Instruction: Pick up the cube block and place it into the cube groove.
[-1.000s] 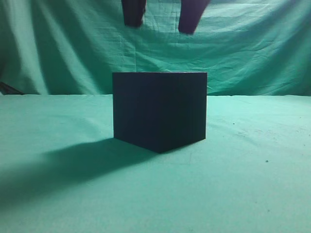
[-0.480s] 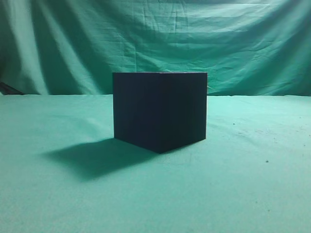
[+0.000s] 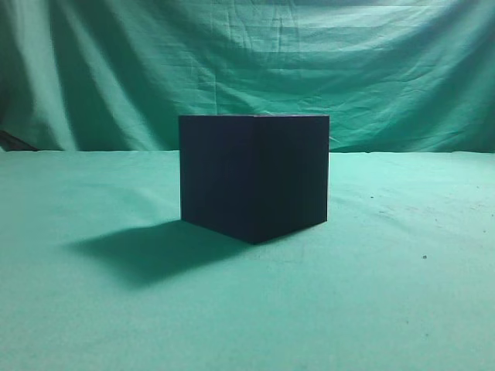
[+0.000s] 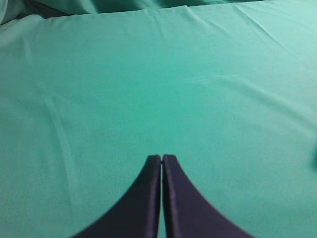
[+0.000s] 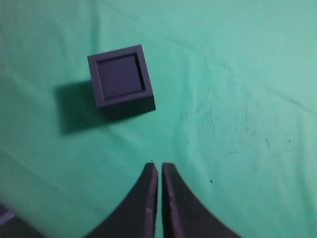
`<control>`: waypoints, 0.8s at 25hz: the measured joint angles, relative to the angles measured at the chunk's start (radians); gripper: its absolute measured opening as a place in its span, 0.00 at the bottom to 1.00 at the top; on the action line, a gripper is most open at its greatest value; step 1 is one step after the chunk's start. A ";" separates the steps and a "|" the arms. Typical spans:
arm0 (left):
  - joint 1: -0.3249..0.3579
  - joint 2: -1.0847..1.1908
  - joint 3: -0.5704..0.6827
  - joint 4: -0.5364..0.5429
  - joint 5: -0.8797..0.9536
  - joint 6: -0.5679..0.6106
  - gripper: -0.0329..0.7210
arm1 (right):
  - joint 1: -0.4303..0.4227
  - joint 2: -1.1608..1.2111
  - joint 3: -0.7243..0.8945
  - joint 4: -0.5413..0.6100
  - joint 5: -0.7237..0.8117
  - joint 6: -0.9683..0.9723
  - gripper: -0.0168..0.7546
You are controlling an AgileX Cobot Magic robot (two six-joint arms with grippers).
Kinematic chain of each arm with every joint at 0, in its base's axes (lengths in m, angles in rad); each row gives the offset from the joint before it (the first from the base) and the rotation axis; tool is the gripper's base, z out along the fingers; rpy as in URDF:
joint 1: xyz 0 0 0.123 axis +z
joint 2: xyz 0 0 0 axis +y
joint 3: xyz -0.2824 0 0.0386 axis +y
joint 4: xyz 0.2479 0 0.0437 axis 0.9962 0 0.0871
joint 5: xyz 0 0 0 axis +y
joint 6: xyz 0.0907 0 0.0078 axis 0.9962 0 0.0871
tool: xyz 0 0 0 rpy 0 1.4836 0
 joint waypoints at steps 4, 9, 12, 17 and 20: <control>0.000 0.000 0.000 0.000 0.000 0.000 0.04 | 0.000 -0.190 0.196 -0.001 -0.110 0.004 0.02; 0.000 0.000 0.000 0.000 0.000 0.000 0.04 | 0.000 -0.372 0.366 0.003 -0.221 0.004 0.02; 0.000 0.000 0.000 0.000 0.000 0.000 0.04 | 0.000 -0.456 0.414 0.027 -0.226 0.004 0.02; 0.000 0.000 0.000 0.000 0.000 0.000 0.04 | 0.000 -0.502 0.428 0.031 -0.184 -0.004 0.02; 0.000 0.000 0.000 0.000 0.000 0.000 0.04 | 0.000 -0.502 0.428 0.040 -0.178 -0.071 0.02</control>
